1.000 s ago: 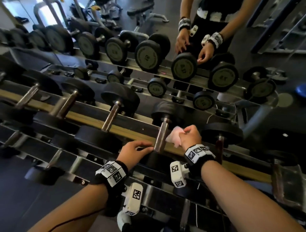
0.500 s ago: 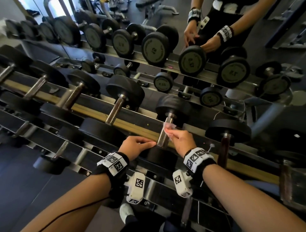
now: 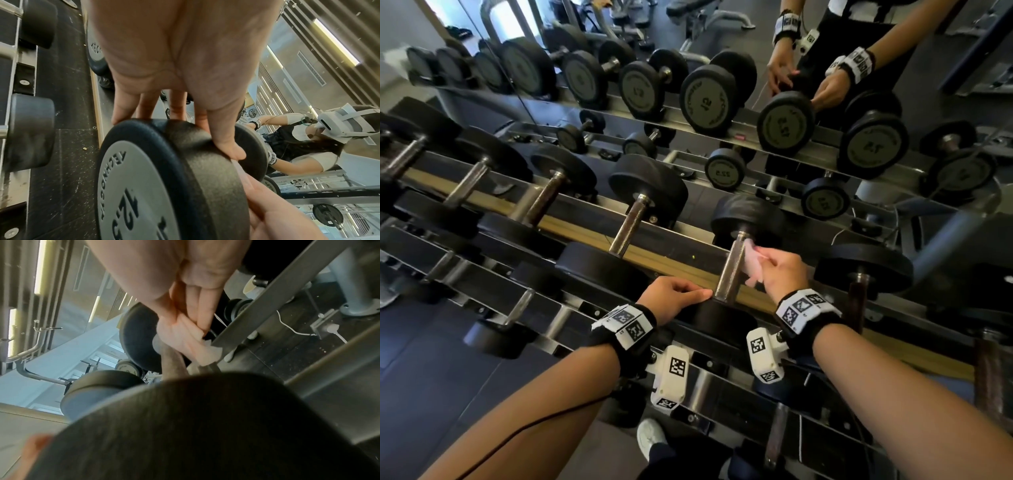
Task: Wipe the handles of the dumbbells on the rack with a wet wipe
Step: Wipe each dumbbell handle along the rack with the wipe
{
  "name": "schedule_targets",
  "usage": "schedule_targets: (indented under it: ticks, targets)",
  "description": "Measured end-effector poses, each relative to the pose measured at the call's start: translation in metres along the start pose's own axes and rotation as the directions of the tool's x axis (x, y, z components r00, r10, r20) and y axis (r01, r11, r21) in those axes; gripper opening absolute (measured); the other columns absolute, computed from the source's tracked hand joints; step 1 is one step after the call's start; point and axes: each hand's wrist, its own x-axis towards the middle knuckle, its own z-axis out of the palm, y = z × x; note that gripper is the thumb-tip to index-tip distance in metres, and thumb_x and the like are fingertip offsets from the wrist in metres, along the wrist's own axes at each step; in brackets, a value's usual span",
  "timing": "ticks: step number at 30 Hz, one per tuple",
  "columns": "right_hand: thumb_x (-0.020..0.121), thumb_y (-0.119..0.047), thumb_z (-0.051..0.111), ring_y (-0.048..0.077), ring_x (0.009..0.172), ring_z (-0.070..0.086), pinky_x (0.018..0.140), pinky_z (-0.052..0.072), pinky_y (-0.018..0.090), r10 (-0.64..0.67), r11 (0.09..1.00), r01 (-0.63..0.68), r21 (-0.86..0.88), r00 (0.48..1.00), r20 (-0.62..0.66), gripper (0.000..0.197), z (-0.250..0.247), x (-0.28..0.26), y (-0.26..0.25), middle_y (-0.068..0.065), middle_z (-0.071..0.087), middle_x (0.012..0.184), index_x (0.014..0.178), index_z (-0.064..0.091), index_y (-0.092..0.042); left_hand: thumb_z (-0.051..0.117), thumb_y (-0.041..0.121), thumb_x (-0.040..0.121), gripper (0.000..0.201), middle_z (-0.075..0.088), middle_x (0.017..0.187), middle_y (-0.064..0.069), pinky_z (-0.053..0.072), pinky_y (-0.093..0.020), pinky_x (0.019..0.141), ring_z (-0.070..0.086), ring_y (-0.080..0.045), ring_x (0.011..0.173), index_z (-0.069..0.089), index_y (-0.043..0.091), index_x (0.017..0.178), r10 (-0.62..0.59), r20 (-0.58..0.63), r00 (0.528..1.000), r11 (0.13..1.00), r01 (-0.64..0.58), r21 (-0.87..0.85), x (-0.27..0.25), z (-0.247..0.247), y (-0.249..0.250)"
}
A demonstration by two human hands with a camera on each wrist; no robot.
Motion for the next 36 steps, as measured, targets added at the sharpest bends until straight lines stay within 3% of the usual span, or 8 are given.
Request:
schedule_targets:
  ticks: [5,9,13,18,21,28,32,36]
  targets:
    - [0.096,-0.028,0.061,0.011,0.091,0.066,0.080,0.050,0.012,-0.044,0.997,0.037,0.063,0.993,0.108,0.024,0.027,0.003,0.009,0.003,0.071,0.102,0.118,0.071,-0.025,0.078,0.034,0.081,0.022,0.077,0.093,0.000,0.056,-0.036,0.094,0.072,-0.016,0.092,0.077,0.016,0.094,-0.011,-0.007,1.000,1.000,0.011,-0.011,-0.001,0.000,0.001]
    - [0.095,-0.024,0.061,0.000,0.092,0.065,0.076,0.047,0.006,-0.056,0.996,0.043,0.073,0.981,0.187,0.029,0.018,0.010,0.016,-0.004,0.072,0.103,0.088,0.073,-0.050,0.076,0.037,0.082,0.024,0.076,0.093,0.002,0.056,-0.034,0.092,0.072,-0.014,0.091,0.077,0.018,0.096,-0.007,0.011,1.000,1.000,0.007,0.003,-0.003,0.000,0.001]
    - [0.091,-0.021,0.067,0.015,0.113,0.065,0.101,0.048,0.035,-0.032,0.992,-0.020,0.122,0.910,0.414,0.024,0.005,0.011,0.034,-0.005,0.073,0.113,0.099,0.077,-0.041,0.075,0.037,0.083,0.024,0.075,0.095,0.001,0.056,-0.032,0.090,0.071,-0.014,0.092,0.076,0.017,0.097,0.010,0.010,1.000,1.000,-0.010,0.006,-0.002,0.000,0.000]
    - [0.073,-0.067,0.073,-0.001,0.087,0.067,0.076,0.050,0.017,0.007,1.000,-0.004,-0.006,0.817,0.577,0.045,0.002,-0.006,0.048,-0.017,0.075,0.094,0.106,0.075,-0.038,0.075,0.039,0.082,0.024,0.076,0.092,0.003,0.056,-0.029,0.086,0.071,-0.014,0.090,0.076,0.018,0.095,-0.003,0.016,1.000,1.000,0.003,0.021,0.000,-0.001,0.000]
    - [0.067,-0.082,0.063,-0.001,0.101,0.065,0.092,0.048,0.027,0.021,0.974,0.119,-0.191,0.797,0.603,0.050,-0.003,-0.009,0.048,-0.025,0.072,0.102,0.105,0.072,-0.051,0.076,0.040,0.082,0.020,0.076,0.087,0.005,0.057,-0.026,0.081,0.072,-0.011,0.085,0.076,0.022,0.092,-0.001,0.006,1.000,1.000,0.001,0.017,0.000,0.000,-0.002]
    - [0.091,-0.017,0.066,0.003,0.071,0.066,0.066,0.048,0.019,-0.009,0.991,0.092,-0.100,0.779,0.627,0.020,-0.033,0.007,0.009,-0.010,0.073,0.075,0.086,0.078,-0.032,0.075,0.042,0.082,0.015,0.075,0.092,0.009,0.055,-0.030,0.089,0.070,-0.010,0.093,0.077,0.031,0.092,0.008,-0.059,0.998,1.000,-0.008,0.003,-0.003,0.005,-0.010]
    - [0.083,-0.050,0.058,-0.004,0.085,0.068,0.074,0.046,0.004,-0.267,0.937,0.335,-0.101,0.871,0.413,0.017,-0.052,0.012,-0.034,-0.015,0.075,0.089,0.094,0.071,-0.056,0.075,0.050,0.078,0.021,0.073,0.101,0.013,0.050,-0.025,0.088,0.066,-0.006,0.099,0.076,0.038,0.095,-0.029,-0.058,0.998,1.000,0.029,-0.008,-0.002,0.005,-0.012]
    - [0.101,-0.026,0.046,0.013,0.085,0.070,0.077,0.054,0.021,-0.449,0.662,0.674,-0.328,0.707,0.547,0.034,-0.035,0.022,-0.055,-0.004,0.073,0.095,0.128,0.055,-0.045,0.075,0.053,0.075,0.028,0.072,0.101,0.016,0.042,-0.012,0.073,0.063,0.001,0.096,0.076,0.037,0.099,-0.035,-0.079,0.996,0.999,0.032,-0.028,-0.002,0.006,-0.013]
